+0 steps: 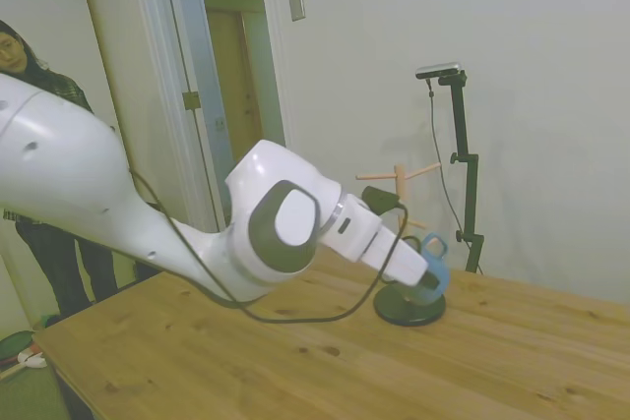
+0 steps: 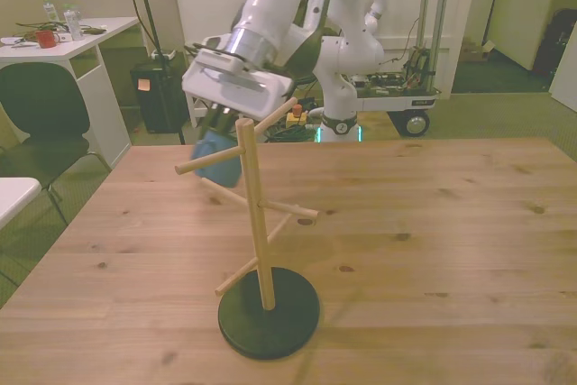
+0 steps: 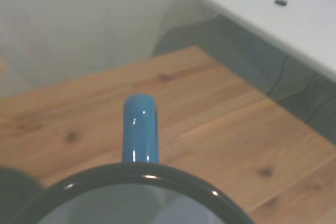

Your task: Unload the mug

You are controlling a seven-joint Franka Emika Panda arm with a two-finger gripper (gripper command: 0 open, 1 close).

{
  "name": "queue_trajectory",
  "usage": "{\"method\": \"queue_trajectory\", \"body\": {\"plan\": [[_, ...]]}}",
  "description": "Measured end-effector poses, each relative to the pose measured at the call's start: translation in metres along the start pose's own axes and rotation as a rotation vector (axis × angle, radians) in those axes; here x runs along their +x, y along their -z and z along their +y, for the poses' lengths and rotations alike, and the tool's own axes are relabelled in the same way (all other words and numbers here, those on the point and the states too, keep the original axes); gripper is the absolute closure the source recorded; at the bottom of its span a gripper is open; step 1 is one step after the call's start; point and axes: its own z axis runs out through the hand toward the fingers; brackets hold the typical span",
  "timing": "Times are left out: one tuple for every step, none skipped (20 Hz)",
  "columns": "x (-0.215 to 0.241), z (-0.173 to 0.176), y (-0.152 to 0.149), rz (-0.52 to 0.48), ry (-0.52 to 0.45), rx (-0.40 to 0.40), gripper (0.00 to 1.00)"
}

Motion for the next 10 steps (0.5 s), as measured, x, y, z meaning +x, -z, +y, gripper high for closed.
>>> {"method": "queue_trajectory", "body": {"plan": [[-0.017,0.000,0.012,-0.046,0.012,0.002,1.00],[-0.033,-0.001,0.025,-0.097,0.023,0.001,1.00],[-0.044,-0.004,0.040,-0.153,0.036,-0.004,1.00],[-0.050,-0.008,0.057,-0.209,0.051,-0.008,1.00],[-0.053,-0.009,0.073,-0.267,0.072,-0.012,1.00],[-0.054,-0.008,0.089,-0.321,0.095,-0.020,1.00],[-0.054,-0.005,0.103,-0.373,0.115,-0.030,1.00],[-0.055,-0.004,0.116,-0.429,0.141,-0.040,1.00],[-0.058,-0.005,0.125,-0.478,0.170,-0.055,1.00],[-0.064,-0.008,0.129,-0.519,0.203,-0.073,1.00]]}}
